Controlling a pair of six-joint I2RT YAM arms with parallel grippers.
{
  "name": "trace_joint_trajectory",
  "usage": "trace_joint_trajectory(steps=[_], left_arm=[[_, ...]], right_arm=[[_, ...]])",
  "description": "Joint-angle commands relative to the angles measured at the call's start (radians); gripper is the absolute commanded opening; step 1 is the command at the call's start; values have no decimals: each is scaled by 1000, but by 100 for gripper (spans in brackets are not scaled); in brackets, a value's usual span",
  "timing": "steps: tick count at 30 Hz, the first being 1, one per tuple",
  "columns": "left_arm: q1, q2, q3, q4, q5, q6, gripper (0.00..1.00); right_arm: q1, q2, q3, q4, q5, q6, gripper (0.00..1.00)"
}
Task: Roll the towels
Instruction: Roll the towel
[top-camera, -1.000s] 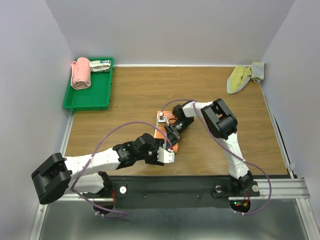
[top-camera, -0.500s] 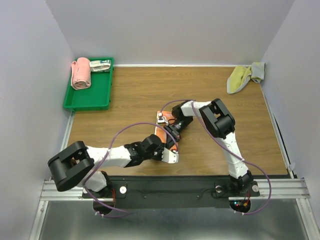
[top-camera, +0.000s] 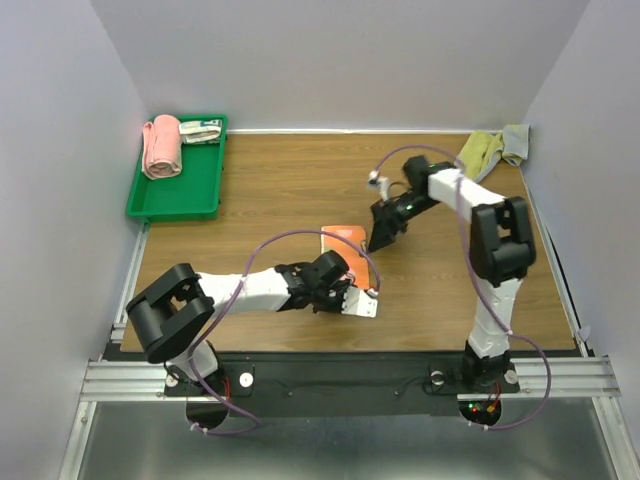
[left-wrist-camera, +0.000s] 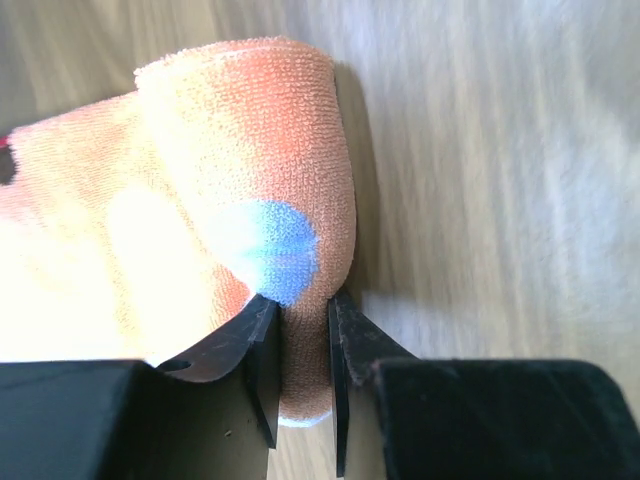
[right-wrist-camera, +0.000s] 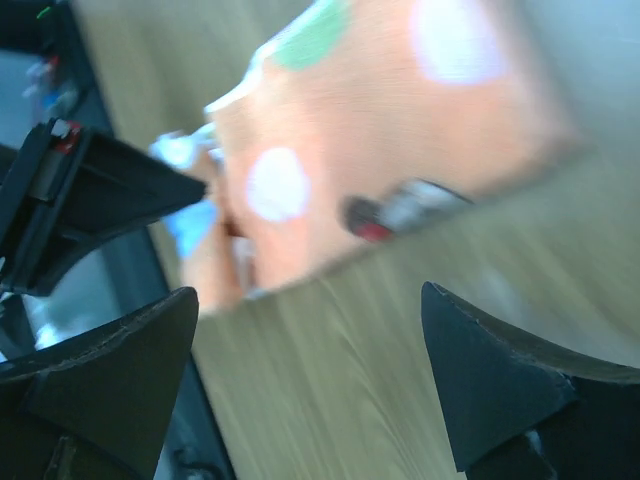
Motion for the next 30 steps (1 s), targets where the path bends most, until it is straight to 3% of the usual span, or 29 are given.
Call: trace_joint_trajectory(steps=[1,11,17,22,28,30], left_arm=[[25,96,88,-319,219,-76,14],[182,407,360,-594,460,-101,17],[275,602,520,-717,511,-118,15],[331,699,604,-791,554,-87,16],[348,757,670,-824,540,-76,20],[349,776,693,-838,534,-76,20]], right_arm=[[-102,-178,21,50,126,-22,99],[-90,-654,-286,140,307,-57,100],[29,-853,-468,163,434,-74,94],[263,-898,-576,313,581,-5,92],[521,-785,-688,623,903,16,94],[562,-740,-702,681,942,12,94]])
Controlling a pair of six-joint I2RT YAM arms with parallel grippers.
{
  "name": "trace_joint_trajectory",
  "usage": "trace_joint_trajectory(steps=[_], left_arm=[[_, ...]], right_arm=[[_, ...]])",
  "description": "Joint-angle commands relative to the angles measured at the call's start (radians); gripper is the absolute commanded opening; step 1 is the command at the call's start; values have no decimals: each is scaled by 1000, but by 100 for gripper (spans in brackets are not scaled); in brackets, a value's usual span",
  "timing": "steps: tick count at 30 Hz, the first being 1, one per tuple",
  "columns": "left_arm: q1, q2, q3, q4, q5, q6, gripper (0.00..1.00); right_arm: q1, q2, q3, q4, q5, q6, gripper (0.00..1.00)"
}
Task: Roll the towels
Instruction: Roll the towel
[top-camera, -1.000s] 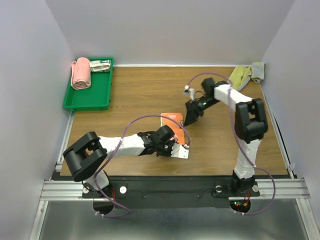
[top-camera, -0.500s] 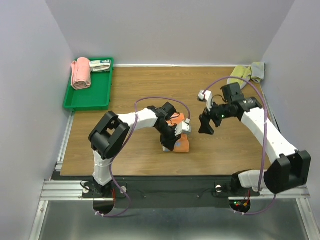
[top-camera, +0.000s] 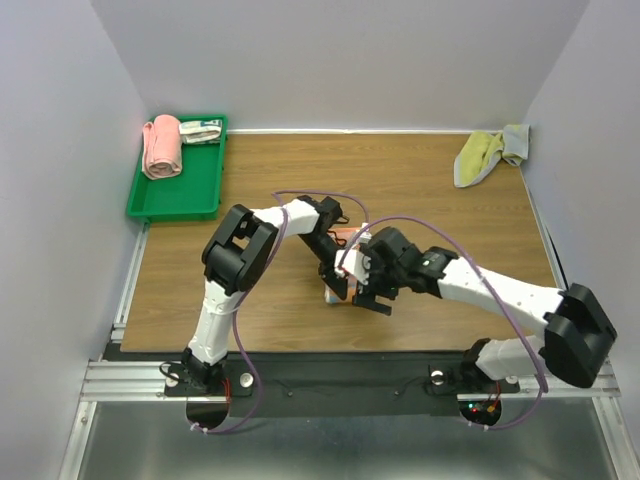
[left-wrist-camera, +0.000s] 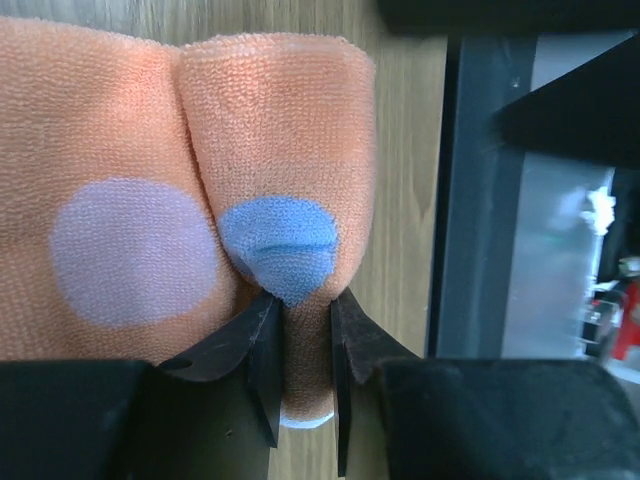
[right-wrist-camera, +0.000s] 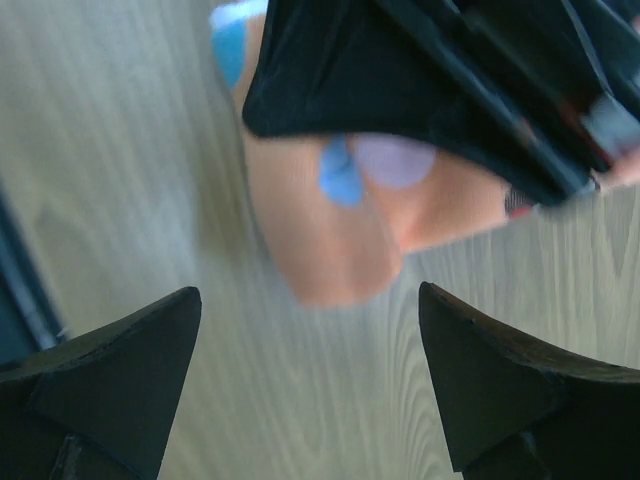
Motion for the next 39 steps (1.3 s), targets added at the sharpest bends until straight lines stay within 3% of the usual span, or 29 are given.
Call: trace_joint_trajectory(steps=[1,6,7,10,12,13,14,20,21,26,30,35,36,37,39], left_arm=[[-10,140,-18,-83,-286,64,20],[4,169,26,-103,-287,65,20],[7,169,31,-107,-283,67,20],[30,158,29,-101,-280,67,24],[44,123,7,-78,-278,52,29],[59,106,-21,-51,-272,35,35],[70,66,-36,-34,-267,26,38],[171,-116,-141,22,-166,24,58],[188,-160,-158,20,-160,28,65],[316,-291,-210,5,-126,42,70],[436,-484,-337,235,-132,-65,72],[450,-763,-490,460,-301,-154,77],[438,-957,-611,556,-395,-162,77],[438,-959,-612,557,-396,-162,77],[408,-1111,-719,577,-462,-111,80]], right_arm=[[97,107,-32,293,219,5,93],[140,204,-83,399,293,-14,86],[143,216,-87,408,289,-12,67],[143,236,-116,412,241,0,39],[142,228,-142,412,183,8,27],[143,225,-150,412,166,6,3],[143,221,-156,412,154,9,1],[128,222,-158,366,2,0,1],[123,231,-150,353,-38,-3,1],[53,324,-55,271,-194,11,0],[-9,416,40,182,-306,45,1],[-78,527,152,87,-451,69,1],[-113,588,207,42,-540,89,1],[-113,589,207,42,-541,89,1],[-133,642,247,14,-601,101,0]])
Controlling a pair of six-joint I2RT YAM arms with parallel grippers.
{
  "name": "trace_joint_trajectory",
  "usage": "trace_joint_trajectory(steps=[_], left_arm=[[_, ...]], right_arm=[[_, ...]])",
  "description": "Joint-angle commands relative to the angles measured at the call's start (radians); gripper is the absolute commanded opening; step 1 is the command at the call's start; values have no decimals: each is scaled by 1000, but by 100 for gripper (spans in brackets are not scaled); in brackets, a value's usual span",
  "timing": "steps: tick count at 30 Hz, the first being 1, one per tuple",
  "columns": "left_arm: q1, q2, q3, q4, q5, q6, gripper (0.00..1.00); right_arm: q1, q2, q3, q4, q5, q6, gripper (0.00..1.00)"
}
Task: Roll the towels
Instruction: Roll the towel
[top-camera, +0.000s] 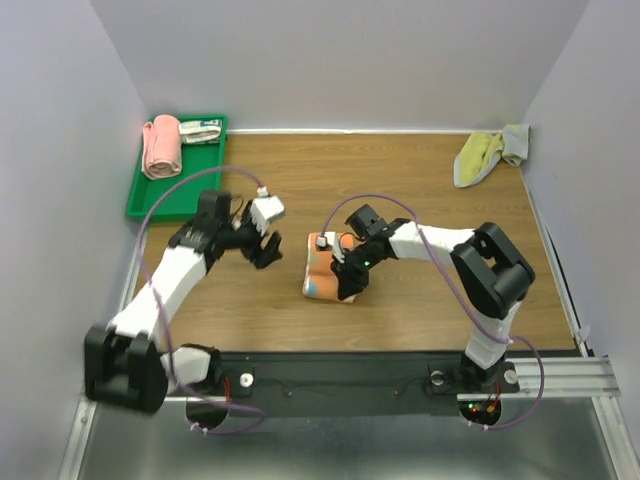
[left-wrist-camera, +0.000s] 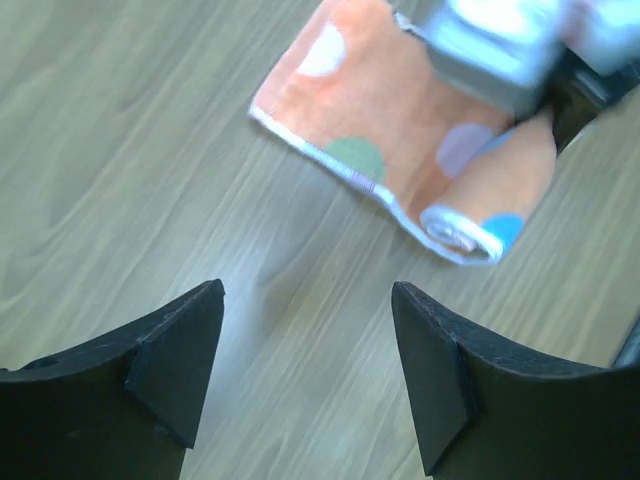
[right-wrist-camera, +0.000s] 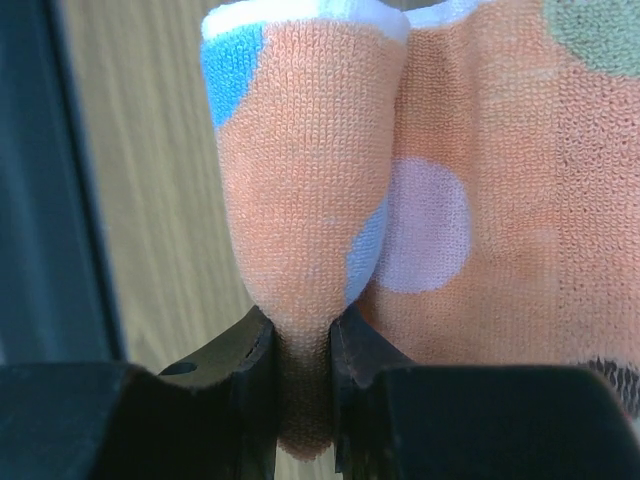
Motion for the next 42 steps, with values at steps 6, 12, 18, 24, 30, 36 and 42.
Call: trace_joint_trajectory(steps=[6,12,18,24,30,36,42], left_arm=[[-322,-545,-397,126,-359,197,88],[-567,-529,-462,210,-516,301,91],[-688,-369,-447,291,-556,386,90],[-738,-276,-462,377,-578,420,90],[-779,-210,-502,476,-586,455,89],[-793,-93,-510,502,-653,432,80],[-797,14,-459,485,-653,346,42]], right_arm=[[-50,243,146,-245,-254,-3,1],[-64,358,221,-323,-305,-24,1],[-76,421,268,-379,-337,-41,1],[-87,458,305,-426,-352,-72,2],[-88,484,336,-466,-360,-99,2],[-88,490,345,-489,-365,-121,4],[-88,480,347,-504,-348,-132,7]])
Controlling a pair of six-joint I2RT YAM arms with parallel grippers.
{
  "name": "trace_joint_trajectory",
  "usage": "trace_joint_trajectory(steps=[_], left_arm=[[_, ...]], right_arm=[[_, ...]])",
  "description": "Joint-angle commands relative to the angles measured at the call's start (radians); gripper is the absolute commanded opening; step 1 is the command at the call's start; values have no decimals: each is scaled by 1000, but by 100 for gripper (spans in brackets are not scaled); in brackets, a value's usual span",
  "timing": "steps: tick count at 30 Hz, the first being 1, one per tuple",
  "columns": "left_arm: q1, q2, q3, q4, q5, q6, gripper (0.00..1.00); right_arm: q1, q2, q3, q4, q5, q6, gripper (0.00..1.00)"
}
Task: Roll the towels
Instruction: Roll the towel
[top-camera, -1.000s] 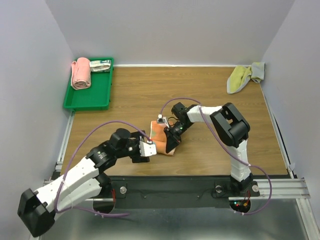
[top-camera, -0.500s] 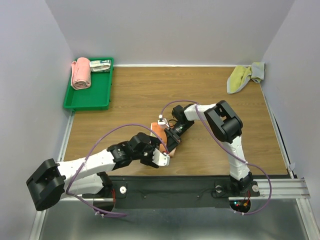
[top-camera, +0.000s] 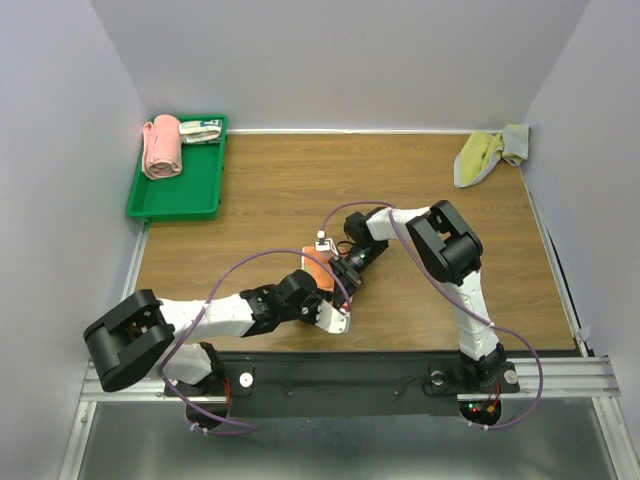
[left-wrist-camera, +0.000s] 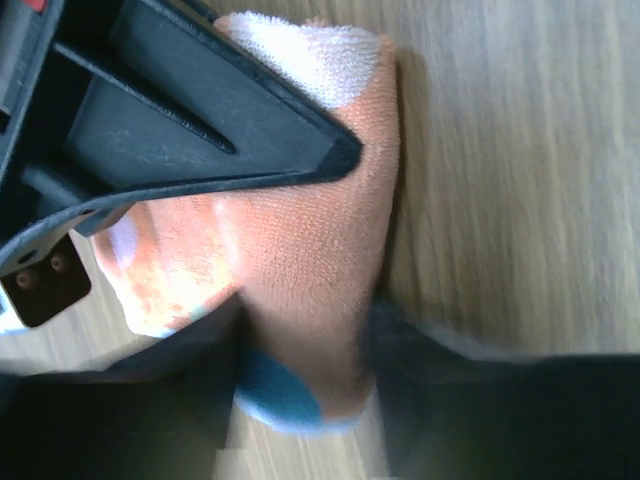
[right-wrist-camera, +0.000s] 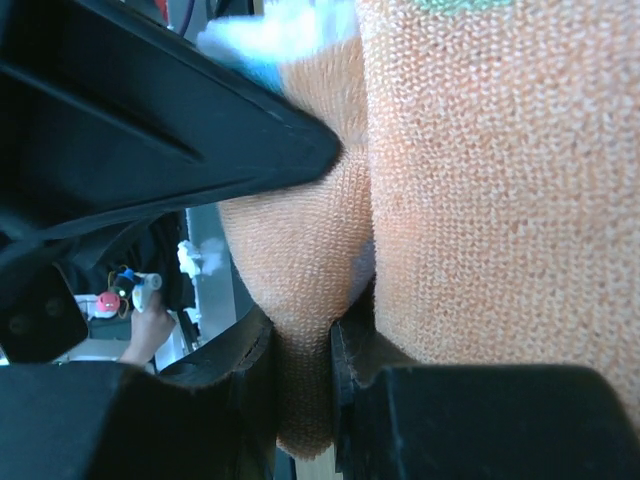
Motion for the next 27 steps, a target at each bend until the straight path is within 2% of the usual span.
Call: trace_joint_trajectory(steps=[1,3,5,6,9,10,11,12,13,18,20,21,24,27], left_arm=[[-9,43,23,-46,10,-67,35],[-9,35,38,-107,39,-68,24],[-9,26,58,-159,86,-65,15],[-9,28,66,-225,118,-48,10],[-9,32,86,-313,142,-50,5],[-9,35,92,-331,161,-57,3],[-9,37,98,-347,174,-64,2],[-9,38,99,-362,183,-74,1],[-9,40,100,-359,178,-88,1],[-1,78,126,-383,177,-85,0],[8,104,144,-396,185,-85,0],[14,112,152,-406,189,-85,0],[46,152,191,-445,223,-90,0],[91,204,244,-492,280,-100,0]], right_arm=[[-2,27,3,1,134,-64,9],[-2,16,5,-2,146,-58,11],[-10,-7,17,-2,157,-50,21],[-21,-16,24,0,166,-41,37],[-44,-76,70,0,194,-9,58],[-64,-93,89,3,203,-1,74],[-74,-131,119,3,223,7,77],[-97,-146,138,4,232,19,90],[-108,-165,152,4,240,24,96],[-173,-332,152,55,336,30,100],[-179,-409,94,121,397,44,100],[-179,-511,59,208,459,53,100],[-179,-659,-95,357,542,68,100],[-179,-794,-176,391,647,42,100]])
